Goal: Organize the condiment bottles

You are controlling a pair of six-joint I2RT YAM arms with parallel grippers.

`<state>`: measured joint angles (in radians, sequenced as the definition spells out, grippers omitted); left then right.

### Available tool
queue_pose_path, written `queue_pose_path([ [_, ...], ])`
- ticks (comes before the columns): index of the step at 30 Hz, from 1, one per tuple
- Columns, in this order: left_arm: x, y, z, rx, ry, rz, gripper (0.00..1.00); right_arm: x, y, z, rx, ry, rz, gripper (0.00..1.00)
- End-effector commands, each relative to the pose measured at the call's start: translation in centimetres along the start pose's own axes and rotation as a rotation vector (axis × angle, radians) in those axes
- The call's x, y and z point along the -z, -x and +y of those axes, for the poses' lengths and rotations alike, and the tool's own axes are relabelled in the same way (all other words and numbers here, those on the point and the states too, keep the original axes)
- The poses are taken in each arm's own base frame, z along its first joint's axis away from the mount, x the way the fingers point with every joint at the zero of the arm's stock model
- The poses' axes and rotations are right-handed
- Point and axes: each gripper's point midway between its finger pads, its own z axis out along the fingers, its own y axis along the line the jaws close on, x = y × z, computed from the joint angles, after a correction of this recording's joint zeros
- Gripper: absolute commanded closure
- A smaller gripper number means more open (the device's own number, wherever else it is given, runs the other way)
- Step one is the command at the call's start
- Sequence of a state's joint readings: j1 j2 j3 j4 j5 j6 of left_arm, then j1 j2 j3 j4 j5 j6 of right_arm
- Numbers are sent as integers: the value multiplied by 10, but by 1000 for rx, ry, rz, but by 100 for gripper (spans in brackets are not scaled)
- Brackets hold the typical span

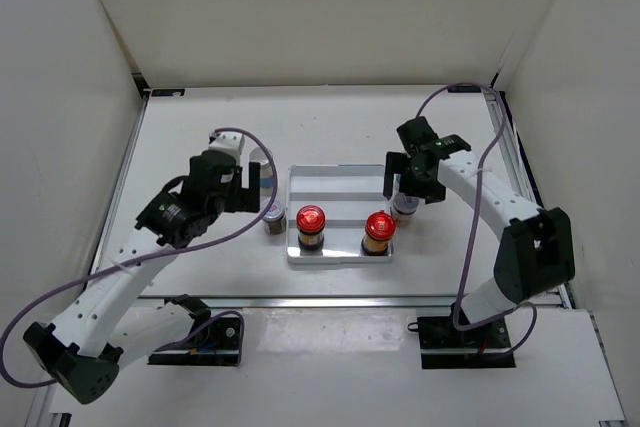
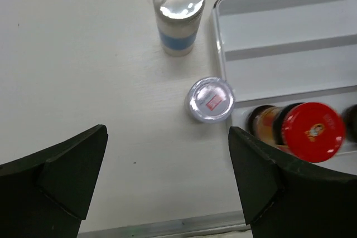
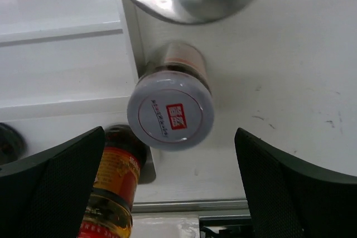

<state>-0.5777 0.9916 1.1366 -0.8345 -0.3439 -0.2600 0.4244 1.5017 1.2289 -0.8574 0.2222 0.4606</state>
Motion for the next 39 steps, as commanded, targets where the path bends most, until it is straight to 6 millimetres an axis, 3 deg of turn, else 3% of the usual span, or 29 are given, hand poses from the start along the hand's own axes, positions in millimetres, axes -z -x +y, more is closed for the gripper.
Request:
queue_pose_path([
  [1, -6, -17, 18, 28, 82, -30, 0, -7, 10, 25, 42, 116, 16, 0],
  [2, -17, -38, 25, 51, 121, 10, 0, -10, 8, 25, 43, 111, 26, 0],
  [6, -21, -39, 19, 64, 97, 42, 0, -28, -2, 21, 28, 82, 64, 18],
  [9, -30, -42, 13, 52, 89, 79, 0, -30, -6, 18, 29, 69, 69, 32],
  [11, -33, -42, 12, 39, 91, 90, 0, -30, -5, 17, 30, 60, 65, 35],
  [12, -33, -42, 12, 39, 91, 90, 0, -30, -5, 17, 30, 60, 65, 46],
  [17, -37, -46, 12, 22, 96, 111, 0, -19, 7, 17, 27, 52, 33, 71],
  [22, -36, -42, 12, 25, 94, 103, 0, 19, 29, 18, 24, 49, -73, 90],
  [29, -43, -47, 11, 5, 101, 131, 0, 70, 56, 46, 86, 97, -211, 94],
  [34, -43, -47, 11, 5, 101, 131, 0, 61, 52, 76, 144, 133, -195, 96],
  [39, -45, -49, 12, 1, 112, 136, 0, 30, 39, 96, 169, 125, -142, 97],
])
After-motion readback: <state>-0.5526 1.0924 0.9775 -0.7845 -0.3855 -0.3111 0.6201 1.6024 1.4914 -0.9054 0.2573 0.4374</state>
